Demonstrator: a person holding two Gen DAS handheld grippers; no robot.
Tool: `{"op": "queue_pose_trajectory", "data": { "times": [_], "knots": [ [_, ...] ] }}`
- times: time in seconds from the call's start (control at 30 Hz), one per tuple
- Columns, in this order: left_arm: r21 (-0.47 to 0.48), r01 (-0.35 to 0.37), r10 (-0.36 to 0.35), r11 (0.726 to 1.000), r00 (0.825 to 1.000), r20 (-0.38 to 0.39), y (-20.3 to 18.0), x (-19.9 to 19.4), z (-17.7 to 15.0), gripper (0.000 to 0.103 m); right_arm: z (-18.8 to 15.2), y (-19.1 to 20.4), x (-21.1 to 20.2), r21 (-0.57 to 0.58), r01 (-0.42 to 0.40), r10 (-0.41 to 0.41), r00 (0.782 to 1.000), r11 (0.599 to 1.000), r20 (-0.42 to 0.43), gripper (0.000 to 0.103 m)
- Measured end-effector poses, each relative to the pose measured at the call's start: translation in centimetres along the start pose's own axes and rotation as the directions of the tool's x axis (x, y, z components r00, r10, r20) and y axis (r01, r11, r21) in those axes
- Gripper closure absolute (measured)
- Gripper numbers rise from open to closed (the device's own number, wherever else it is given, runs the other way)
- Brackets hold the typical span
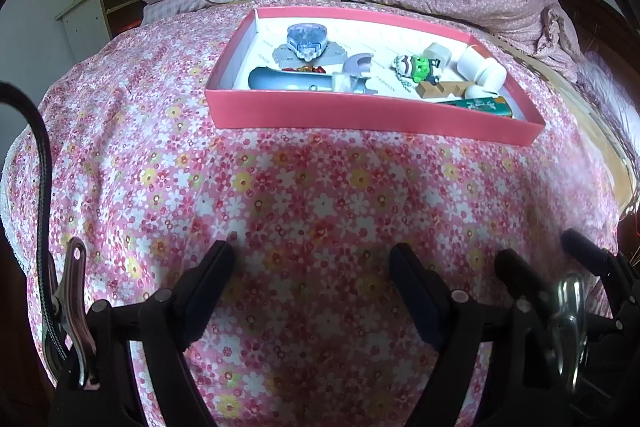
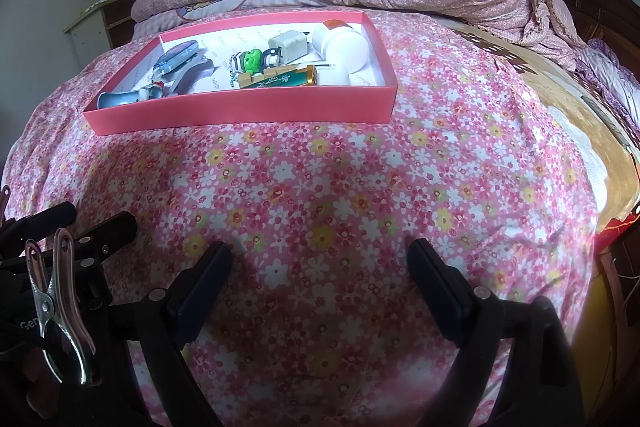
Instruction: Organize rigid objects
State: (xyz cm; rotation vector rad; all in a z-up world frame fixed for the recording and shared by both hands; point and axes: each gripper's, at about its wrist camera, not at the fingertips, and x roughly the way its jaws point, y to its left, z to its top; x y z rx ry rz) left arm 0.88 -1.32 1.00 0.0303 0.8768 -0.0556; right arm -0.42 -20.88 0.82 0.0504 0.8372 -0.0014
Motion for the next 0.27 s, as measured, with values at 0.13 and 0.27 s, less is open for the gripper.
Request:
{"op": "queue_pose_trajectory", "data": {
  "times": [0.13, 0.27],
  "knots": [
    [0.001, 0.000, 0.000, 1.000, 1.000, 0.000, -0.03, -0.01, 0.00, 0.019, -0.01, 0.00, 0.00, 0.000, 0.000, 0.000, 1.000, 1.000, 0.000, 0.011],
    [0.001, 0.000, 0.000, 1.000, 1.000, 0.000, -0.04, -0.03, -0.06, 0.019, -0.01, 0.00, 0.00, 0.000, 0.000, 0.000, 1.000, 1.000, 0.000, 0.011]
  ]
}}
